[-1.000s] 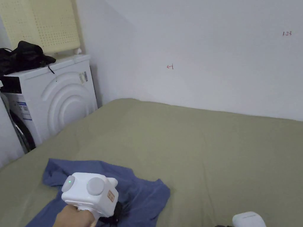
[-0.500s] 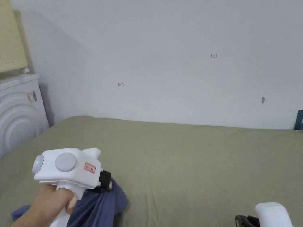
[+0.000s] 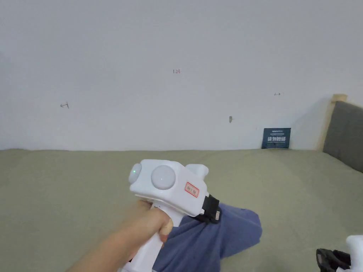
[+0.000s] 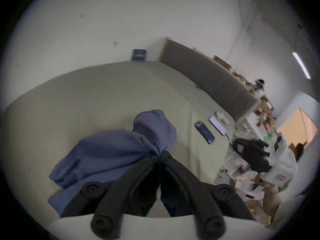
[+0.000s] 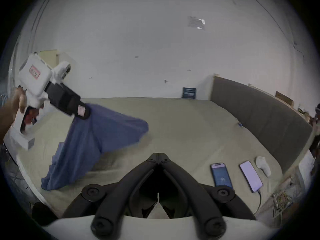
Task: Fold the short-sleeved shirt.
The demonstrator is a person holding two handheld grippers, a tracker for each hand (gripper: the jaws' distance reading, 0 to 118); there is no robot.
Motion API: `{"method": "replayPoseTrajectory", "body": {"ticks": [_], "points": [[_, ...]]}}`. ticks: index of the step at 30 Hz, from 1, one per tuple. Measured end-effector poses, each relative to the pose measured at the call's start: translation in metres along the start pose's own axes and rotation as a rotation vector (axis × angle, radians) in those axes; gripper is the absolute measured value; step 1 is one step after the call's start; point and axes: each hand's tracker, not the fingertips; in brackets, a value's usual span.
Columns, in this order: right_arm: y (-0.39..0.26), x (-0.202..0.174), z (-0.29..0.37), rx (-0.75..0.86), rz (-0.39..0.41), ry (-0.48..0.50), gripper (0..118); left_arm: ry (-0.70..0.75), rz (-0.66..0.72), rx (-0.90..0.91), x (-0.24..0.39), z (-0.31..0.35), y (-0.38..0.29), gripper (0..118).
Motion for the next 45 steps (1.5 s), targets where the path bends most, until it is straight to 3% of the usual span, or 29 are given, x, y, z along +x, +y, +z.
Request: {"method": "replayPoseTrajectory", "body": {"ticks": [7, 12, 13, 16, 17, 19, 24, 26, 27, 28, 29, 32, 34, 43, 45], "points": [[-0.011, 0.02, 0.005, -0.014, -0.027, -0.054, 0, -0.123, -0.002, -0.178, 0.044, -0.107, -0.051, 1], [-0.014, 0.014, 0.001, -0.025, -0.033, -0.052, 0, -0.131, 0.031, -0.18, 0.046, -0.137, -0.086, 4], [-0.014, 0.012, 0.0, -0.026, -0.033, -0.051, 0, -0.122, 0.042, -0.163, 0.044, -0.134, -0.088, 16], [-0.011, 0.007, 0.0, -0.021, -0.033, -0.032, 0, -0.077, 0.064, -0.13, 0.034, -0.104, -0.085, 101], [-0.009, 0.005, 0.001, -0.017, -0.029, -0.024, 0, -0.061, 0.066, -0.098, 0.03, -0.087, -0.084, 103], [-0.004, 0.001, 0.003, -0.003, -0.021, -0.014, 0, -0.031, 0.081, -0.015, 0.017, -0.04, -0.08, 101], [0.008, -0.008, 0.006, 0.027, -0.009, 0.009, 0, 0.276, 0.096, 0.201, -0.008, 0.084, -0.112, 96], [0.012, -0.012, 0.004, 0.04, -0.022, 0.026, 0, 0.405, 0.115, 0.297, -0.014, 0.123, -0.139, 74], [0.013, -0.014, 0.002, 0.042, -0.031, 0.031, 0, 0.452, 0.108, 0.364, -0.018, 0.14, -0.153, 56], [0.015, -0.018, 0.001, 0.041, -0.037, 0.035, 0, 0.486, 0.108, 0.426, -0.019, 0.155, -0.169, 23], [0.015, -0.021, 0.0, 0.042, -0.041, 0.04, 0, 0.533, 0.121, 0.461, -0.019, 0.164, -0.181, 7], [0.015, -0.033, -0.005, 0.038, -0.05, 0.047, 0, 0.728, 0.14, 0.519, -0.02, 0.177, -0.212, 0], [0.013, -0.04, -0.006, 0.017, -0.055, 0.064, 0, 0.771, 0.154, 0.481, -0.027, 0.177, -0.226, 0], [0.007, -0.061, -0.011, -0.008, 0.006, 0.094, 0, 0.57, 0.363, 0.351, -0.096, 0.15, -0.219, 0], [0.007, -0.059, -0.015, -0.01, 0.011, 0.092, 0, 0.587, 0.408, 0.266, -0.12, 0.138, -0.201, 0]]}}
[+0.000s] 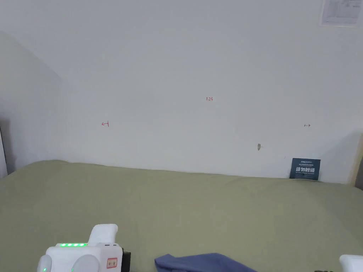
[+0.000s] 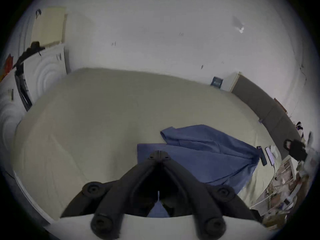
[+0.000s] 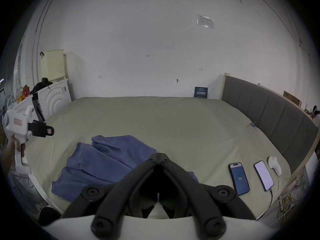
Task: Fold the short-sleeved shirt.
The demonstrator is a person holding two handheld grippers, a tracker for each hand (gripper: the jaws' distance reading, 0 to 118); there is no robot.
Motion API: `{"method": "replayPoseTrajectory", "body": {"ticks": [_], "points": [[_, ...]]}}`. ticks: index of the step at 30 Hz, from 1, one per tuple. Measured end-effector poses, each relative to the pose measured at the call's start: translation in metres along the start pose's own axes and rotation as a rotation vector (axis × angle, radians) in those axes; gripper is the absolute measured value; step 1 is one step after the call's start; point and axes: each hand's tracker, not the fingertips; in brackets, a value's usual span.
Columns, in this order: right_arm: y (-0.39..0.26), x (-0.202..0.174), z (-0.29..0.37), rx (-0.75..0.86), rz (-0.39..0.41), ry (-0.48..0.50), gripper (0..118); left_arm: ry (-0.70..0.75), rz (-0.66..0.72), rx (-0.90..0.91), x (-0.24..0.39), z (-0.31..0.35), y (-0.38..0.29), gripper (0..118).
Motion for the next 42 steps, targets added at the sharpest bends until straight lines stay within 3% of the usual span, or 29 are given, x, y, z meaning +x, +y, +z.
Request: {"method": "replayPoseTrajectory", "body": {"ticks": [2, 3, 4, 5, 6, 9, 14, 15, 16, 17, 18, 20, 21, 23, 24, 26, 30, 31, 32, 33, 34, 37, 42], "points": [[0.0, 0.003, -0.005, -0.003, 0.003, -0.008, 0, -0.013, -0.008, -0.104, -0.003, -0.032, 0.02, 3], [0.0, 0.005, -0.008, -0.007, 0.002, -0.01, 0, -0.062, -0.009, -0.171, -0.005, -0.052, 0.03, 19], [0.0, 0.007, -0.012, -0.014, -0.001, -0.014, 0, -0.111, -0.019, -0.257, -0.008, -0.074, 0.039, 63], [-0.001, 0.01, -0.016, -0.023, -0.009, -0.025, 0, -0.161, -0.006, -0.305, -0.011, -0.093, 0.043, 94], [-0.002, 0.013, -0.019, -0.036, -0.018, -0.035, 0, -0.163, 0.042, -0.369, -0.011, -0.114, 0.044, 105], [-0.01, 0.024, -0.025, -0.056, -0.021, -0.054, 0, -0.09, 0.115, -0.42, -0.014, -0.163, 0.038, 102], [-0.021, 0.044, -0.034, -0.112, -0.025, -0.105, 0, 0.027, -0.015, -0.532, -0.003, -0.201, 0.008, 100], [-0.024, 0.047, -0.036, -0.114, -0.022, -0.112, 0, 0.04, -0.052, -0.481, 0.0, -0.197, 0.006, 92], [-0.026, 0.049, -0.039, -0.116, -0.027, -0.113, 0, 0.043, -0.036, -0.452, 0.002, -0.19, 0.005, 63], [-0.028, 0.051, -0.041, -0.122, -0.033, -0.107, 0, 0.07, -0.019, -0.432, 0.003, -0.186, 0.006, 63], [-0.03, 0.052, -0.044, -0.135, -0.047, -0.077, 0, 0.096, -0.009, -0.4, 0.001, -0.179, 0.007, 52], [-0.034, 0.051, -0.051, -0.168, -0.087, -0.005, 8, -0.036, 0.031, -0.368, -0.003, -0.174, 0.008, 4], [-0.036, 0.051, -0.055, -0.19, -0.111, 0.019, 24, -0.057, 0.063, -0.35, -0.005, -0.167, 0.009, 4], [-0.042, 0.047, -0.068, -0.25, -0.137, 0.05, 99, -0.028, 0.042, -0.356, 0.004, -0.149, 0.006, 4], [-0.047, 0.045, -0.078, -0.291, -0.146, 0.063, 118, -0.024, 0.031, -0.345, 0.005, -0.144, 0.006, 4], [-0.062, 0.042, -0.086, -0.306, -0.135, 0.072, 113, -0.035, 0.031, -0.33, 0.007, -0.14, 0.007, 4], [-0.077, 0.034, -0.118, -0.4, -0.079, -0.014, 112, -0.051, 0.064, -0.322, 0.005, -0.133, 0.009, 4], [-0.079, 0.037, -0.127, -0.399, -0.065, -0.018, 101, -0.055, 0.066, -0.315, 0.004, -0.129, 0.01, 4], [-0.08, 0.039, -0.127, -0.395, -0.072, 0.008, 72, -0.062, 0.069, -0.303, 0.004, -0.126, 0.011, 4], [-0.079, 0.04, -0.124, -0.39, -0.075, 0.067, 29, -0.069, 0.076, -0.288, 0.004, -0.121, 0.012, 4], [-0.078, 0.04, -0.12, -0.376, -0.075, 0.096, 9, -0.076, 0.083, -0.283, 0.001, -0.124, 0.015, 4], [-0.07, 0.034, -0.11, -0.358, -0.082, 0.081, 9, -0.103, 0.086, -0.216, 0.003, -0.107, 0.022, 4], [-0.043, 0.038, -0.092, -0.254, -0.184, 0.131, 9, -0.122, 0.051, -0.072, 0.007, -0.069, 0.043, 4]]}}
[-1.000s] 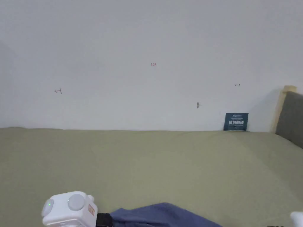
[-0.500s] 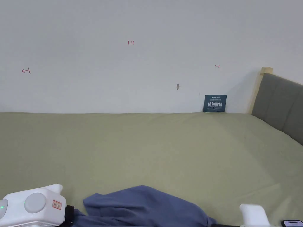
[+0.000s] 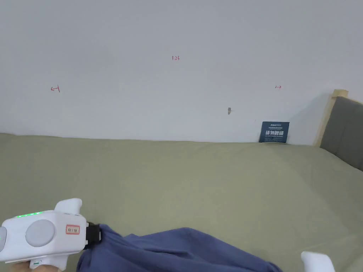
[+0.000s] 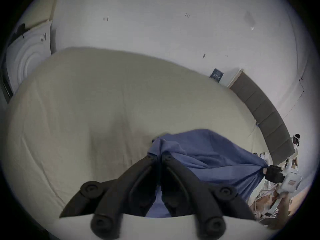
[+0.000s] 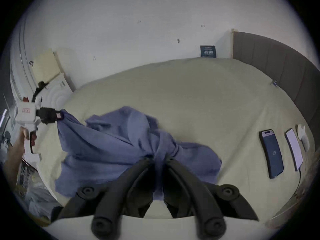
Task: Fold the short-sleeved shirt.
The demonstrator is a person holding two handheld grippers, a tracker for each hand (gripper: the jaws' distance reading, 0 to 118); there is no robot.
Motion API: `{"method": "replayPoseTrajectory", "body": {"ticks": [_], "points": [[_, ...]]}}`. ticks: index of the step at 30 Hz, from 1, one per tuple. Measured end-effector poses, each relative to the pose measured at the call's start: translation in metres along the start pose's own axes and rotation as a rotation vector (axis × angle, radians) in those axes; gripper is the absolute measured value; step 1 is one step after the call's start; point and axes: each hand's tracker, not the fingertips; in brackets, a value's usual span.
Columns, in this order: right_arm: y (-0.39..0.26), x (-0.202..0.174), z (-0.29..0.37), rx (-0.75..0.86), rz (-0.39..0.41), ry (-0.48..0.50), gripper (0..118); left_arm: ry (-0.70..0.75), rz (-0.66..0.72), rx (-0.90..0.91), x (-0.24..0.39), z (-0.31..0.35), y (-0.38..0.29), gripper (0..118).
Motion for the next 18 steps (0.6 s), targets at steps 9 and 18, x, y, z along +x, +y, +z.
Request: {"method": "replayPoseTrajectory", "body": {"ticks": [9, 18], "points": [[0.084, -0.01, 0.037, 0.212, -0.018, 0.061, 9, -0.039, 0.0, 0.258, 0.012, 0.083, 0.055, 4], [0.194, -0.046, 0.055, 0.379, 0.177, 0.007, 9, -0.015, -0.063, 0.417, 0.035, 0.128, 0.123, 4]]}}
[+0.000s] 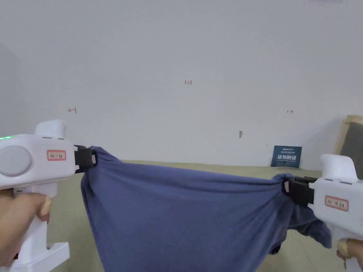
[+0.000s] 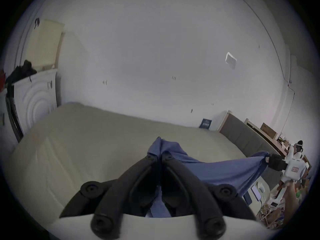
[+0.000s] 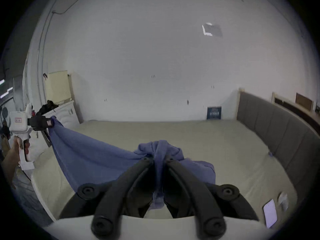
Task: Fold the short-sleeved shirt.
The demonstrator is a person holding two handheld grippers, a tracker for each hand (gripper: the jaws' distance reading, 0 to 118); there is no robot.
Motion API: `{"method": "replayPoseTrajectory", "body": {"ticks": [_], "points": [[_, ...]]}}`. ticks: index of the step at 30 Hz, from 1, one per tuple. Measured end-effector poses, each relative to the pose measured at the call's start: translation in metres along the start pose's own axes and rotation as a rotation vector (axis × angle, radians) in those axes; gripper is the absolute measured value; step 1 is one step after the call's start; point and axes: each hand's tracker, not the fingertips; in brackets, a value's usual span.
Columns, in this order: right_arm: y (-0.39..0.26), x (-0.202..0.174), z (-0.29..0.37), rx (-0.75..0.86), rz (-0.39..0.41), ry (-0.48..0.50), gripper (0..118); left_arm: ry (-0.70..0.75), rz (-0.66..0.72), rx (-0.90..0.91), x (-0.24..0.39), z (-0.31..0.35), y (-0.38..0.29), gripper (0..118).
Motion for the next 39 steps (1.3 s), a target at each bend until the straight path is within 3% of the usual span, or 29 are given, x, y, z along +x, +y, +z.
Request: {"method": "replayPoseTrajectory", "body": {"ticks": [9, 16, 21, 28, 35, 39], "points": [[0.097, -0.002, -0.032, 0.142, 0.017, 0.0, 9, 0.056, -0.067, 0.103, 0.016, -0.006, 0.072, 4], [0.117, -0.01, -0.054, 0.219, 0.01, -0.012, 9, 0.079, -0.071, 0.176, 0.015, -0.013, 0.089, 4], [0.079, -0.009, -0.075, 0.169, -0.024, -0.009, 9, 0.086, -0.04, 0.129, -0.001, -0.031, 0.055, 4], [-0.012, 0.008, -0.094, 0.023, -0.03, -0.001, 9, 0.067, 0.051, -0.028, -0.032, -0.051, -0.044, 4], [-0.098, 0.019, -0.054, -0.061, -0.021, 0.019, 9, 0.021, 0.133, -0.132, -0.054, -0.029, -0.131, 4], [-0.159, 0.02, -0.02, -0.117, -0.087, -0.003, 9, -0.017, 0.147, -0.182, -0.059, -0.002, -0.181, 4]]}}
